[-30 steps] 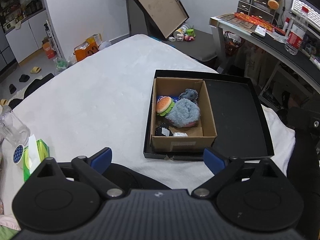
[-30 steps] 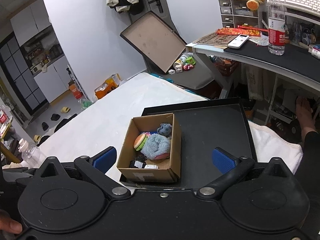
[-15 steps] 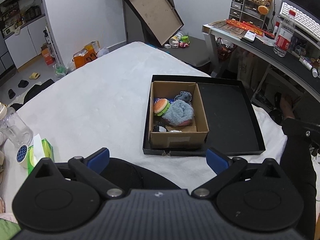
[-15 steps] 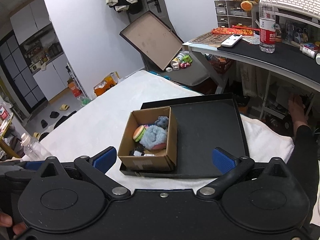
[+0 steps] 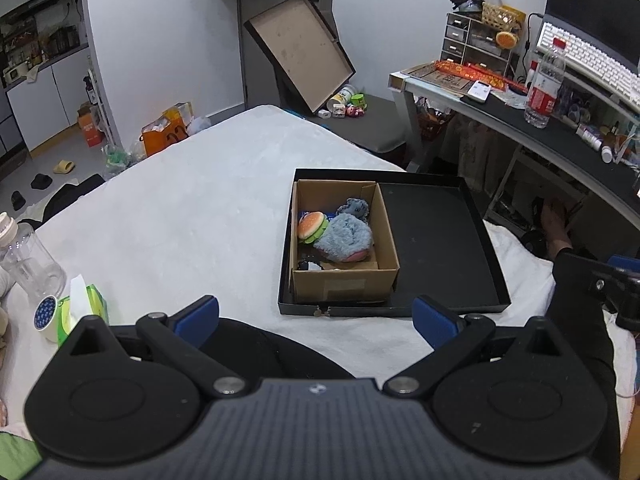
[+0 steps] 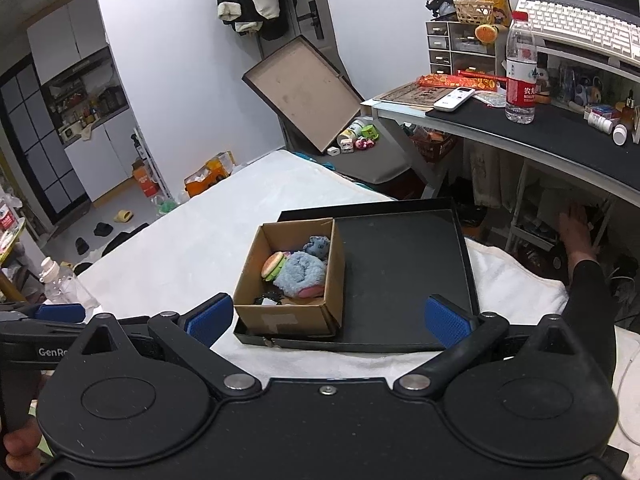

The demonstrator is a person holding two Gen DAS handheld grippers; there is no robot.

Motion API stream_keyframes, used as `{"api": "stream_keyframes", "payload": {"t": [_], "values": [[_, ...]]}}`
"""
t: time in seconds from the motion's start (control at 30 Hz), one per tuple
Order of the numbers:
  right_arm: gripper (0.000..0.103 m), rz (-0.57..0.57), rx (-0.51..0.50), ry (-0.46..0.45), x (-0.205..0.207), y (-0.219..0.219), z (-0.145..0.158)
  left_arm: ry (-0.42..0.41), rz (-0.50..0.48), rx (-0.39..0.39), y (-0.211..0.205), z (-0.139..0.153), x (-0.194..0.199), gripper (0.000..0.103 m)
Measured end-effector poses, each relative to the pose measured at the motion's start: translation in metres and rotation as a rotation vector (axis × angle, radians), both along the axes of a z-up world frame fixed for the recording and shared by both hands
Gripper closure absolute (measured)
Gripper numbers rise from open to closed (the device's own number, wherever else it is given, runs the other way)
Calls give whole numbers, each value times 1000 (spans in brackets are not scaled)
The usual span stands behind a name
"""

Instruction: Organize soft objects

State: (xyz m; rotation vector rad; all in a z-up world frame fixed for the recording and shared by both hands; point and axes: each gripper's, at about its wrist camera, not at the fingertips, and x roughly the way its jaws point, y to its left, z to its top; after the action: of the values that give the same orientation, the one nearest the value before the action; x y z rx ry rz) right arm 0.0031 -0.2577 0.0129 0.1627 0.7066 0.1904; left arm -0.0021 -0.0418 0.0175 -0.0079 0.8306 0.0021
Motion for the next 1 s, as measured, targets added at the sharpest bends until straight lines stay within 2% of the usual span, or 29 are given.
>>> {"api": "stream_keyframes", "payload": {"t": [0.4,1.0], "values": [[0,6,1,-16,-17,-1,2,-20,-3,6,3,3,-17,1],[0,-9,29,-4,-21,-7,-4,-38,-13,0,6,4,-28,1]]}}
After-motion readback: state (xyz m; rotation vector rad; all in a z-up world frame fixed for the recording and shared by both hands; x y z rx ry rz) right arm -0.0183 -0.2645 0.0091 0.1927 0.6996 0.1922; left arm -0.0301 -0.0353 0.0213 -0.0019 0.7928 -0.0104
